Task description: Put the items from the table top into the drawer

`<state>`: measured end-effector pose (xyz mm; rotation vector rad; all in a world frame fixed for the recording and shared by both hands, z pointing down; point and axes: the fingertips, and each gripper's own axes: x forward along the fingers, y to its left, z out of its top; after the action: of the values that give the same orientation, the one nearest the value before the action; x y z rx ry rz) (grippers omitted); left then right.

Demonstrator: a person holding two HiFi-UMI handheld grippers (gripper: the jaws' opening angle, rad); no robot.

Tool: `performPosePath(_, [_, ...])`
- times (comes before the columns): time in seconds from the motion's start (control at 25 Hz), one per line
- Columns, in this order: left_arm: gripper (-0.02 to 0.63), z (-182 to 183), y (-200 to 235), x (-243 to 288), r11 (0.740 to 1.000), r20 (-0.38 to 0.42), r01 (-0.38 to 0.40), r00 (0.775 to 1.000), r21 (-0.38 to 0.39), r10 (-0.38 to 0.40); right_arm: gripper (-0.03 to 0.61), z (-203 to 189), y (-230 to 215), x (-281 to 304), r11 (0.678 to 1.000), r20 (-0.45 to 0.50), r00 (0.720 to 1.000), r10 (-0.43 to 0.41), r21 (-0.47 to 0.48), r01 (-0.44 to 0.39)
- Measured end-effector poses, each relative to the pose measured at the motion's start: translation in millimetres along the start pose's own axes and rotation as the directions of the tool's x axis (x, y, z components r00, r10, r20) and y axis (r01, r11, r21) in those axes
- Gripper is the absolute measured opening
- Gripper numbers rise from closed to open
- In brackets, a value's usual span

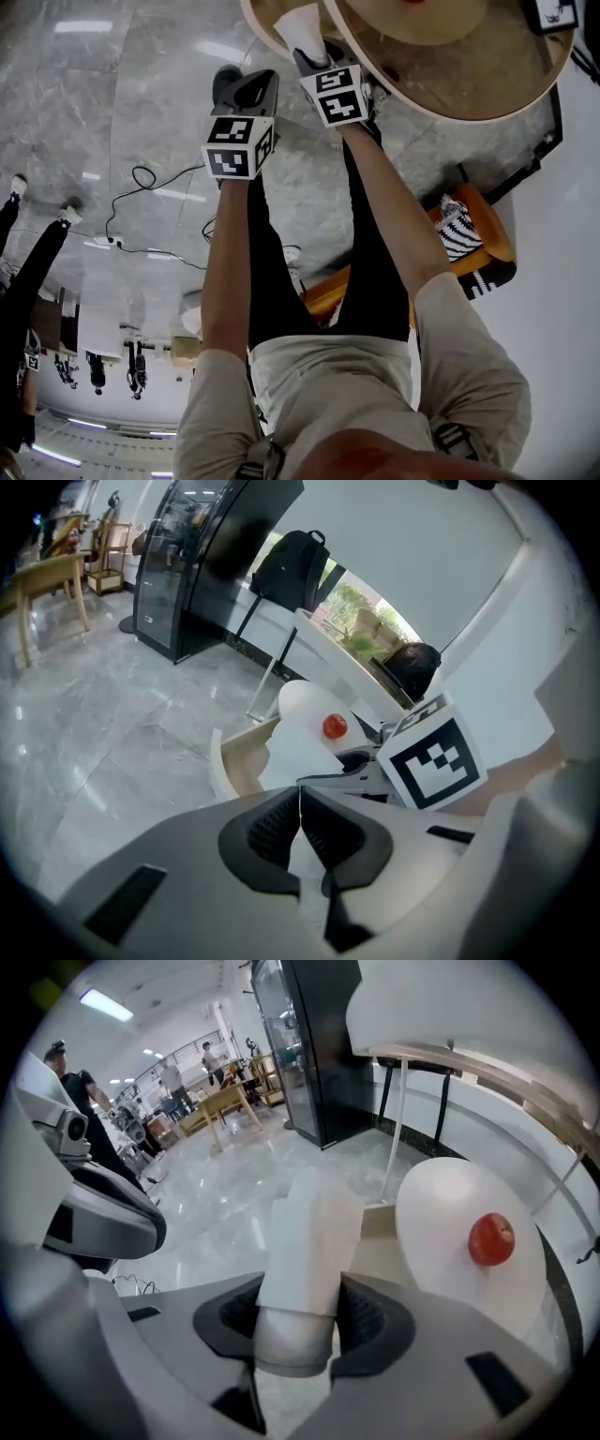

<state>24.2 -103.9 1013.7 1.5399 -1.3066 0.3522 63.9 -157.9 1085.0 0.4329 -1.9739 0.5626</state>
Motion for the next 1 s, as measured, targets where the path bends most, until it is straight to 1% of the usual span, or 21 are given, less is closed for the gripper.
performPosePath(0.08, [0.021, 0, 6, 7, 1.0, 0.01, 0.002, 1.0, 0.005, -0.002, 0.201, 3, -8, 16, 1.0, 0.015, 1.0, -0.01, 0.009, 0.01])
performPosePath(0.2, [0.021, -1, 13, 9, 1.0, 0.029, -0.001, 1.0, -0.003, 0.001, 0.204, 8, -20, 31, 0.998, 0.05, 0.997, -0.053, 0.023, 0.051])
performPosePath(0.32, [0.021, -4, 16, 4, 1.0, 0.031, -0.002, 1.0, -0.001, 0.002, 0.27, 9, -21, 39, 0.996, 0.051, 0.996, -0.078, 0.055, 0.076])
performPosePath(0.4, [0.021, -3, 18, 0, 1.0, 0.031, -0.001, 1.0, 0.004, 0.001, 0.276, 10, -18, 40, 0.994, 0.048, 0.995, -0.084, 0.07, 0.08])
performPosePath(0.52, [0.021, 0, 16, -6, 1.0, 0.036, 0.001, 0.999, 0.008, -0.001, 0.276, 8, -9, 35, 0.995, 0.042, 0.996, -0.074, 0.067, 0.071])
performPosePath(0.76, [0.021, 11, 5, -24, 1.0, 0.045, 0.0, 0.999, 0.021, -0.001, 0.276, -1, 14, 8, 0.997, 0.027, 0.999, -0.046, 0.067, 0.044])
performPosePath(0.92, [0.021, 31, -13, -48, 0.998, 0.036, 0.008, 0.999, 0.054, -0.01, 0.276, 5, 32, -39, 0.998, 0.022, 0.999, -0.029, 0.051, 0.028])
performPosePath(1.0, [0.021, 44, -27, -68, 0.997, 0.027, 0.011, 1.0, 0.075, -0.014, 0.276, 10, 39, -70, 0.998, 0.022, 0.999, -0.037, 0.058, 0.035])
